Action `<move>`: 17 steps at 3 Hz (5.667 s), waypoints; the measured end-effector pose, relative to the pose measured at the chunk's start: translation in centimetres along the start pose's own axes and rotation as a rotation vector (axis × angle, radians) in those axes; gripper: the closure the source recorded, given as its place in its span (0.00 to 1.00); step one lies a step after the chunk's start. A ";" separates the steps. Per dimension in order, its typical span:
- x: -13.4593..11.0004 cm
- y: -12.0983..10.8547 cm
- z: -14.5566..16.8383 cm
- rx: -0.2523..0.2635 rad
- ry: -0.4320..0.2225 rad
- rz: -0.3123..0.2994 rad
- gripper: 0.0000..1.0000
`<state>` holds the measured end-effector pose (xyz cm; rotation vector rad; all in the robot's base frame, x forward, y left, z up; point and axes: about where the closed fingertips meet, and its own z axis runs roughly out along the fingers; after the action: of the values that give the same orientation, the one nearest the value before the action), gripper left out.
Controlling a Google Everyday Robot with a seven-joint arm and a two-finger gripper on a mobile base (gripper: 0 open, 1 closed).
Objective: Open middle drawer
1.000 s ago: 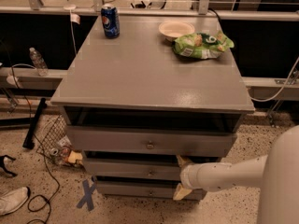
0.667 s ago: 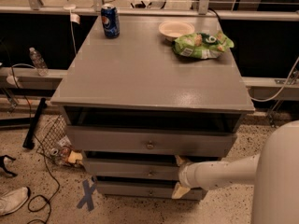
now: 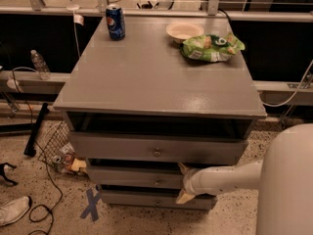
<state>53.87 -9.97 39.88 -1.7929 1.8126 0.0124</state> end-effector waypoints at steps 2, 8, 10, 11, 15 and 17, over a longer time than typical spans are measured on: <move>0.1 0.2 1.0 -0.030 -0.001 -0.021 0.61; 2.0 3.0 -1.9 -0.086 0.022 0.031 1.00; 2.4 4.1 -2.9 -0.108 0.030 0.063 1.00; 2.6 4.2 -3.1 -0.109 0.025 0.067 1.00; 3.0 7.4 -4.5 -0.096 0.019 0.134 1.00; 3.0 8.2 -5.0 -0.089 0.019 0.153 1.00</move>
Offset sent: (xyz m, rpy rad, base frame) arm 0.0022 -0.0049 -0.0086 -0.0142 0.0225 0.0315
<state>44.62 -13.92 39.66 -1.7148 1.9876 0.1377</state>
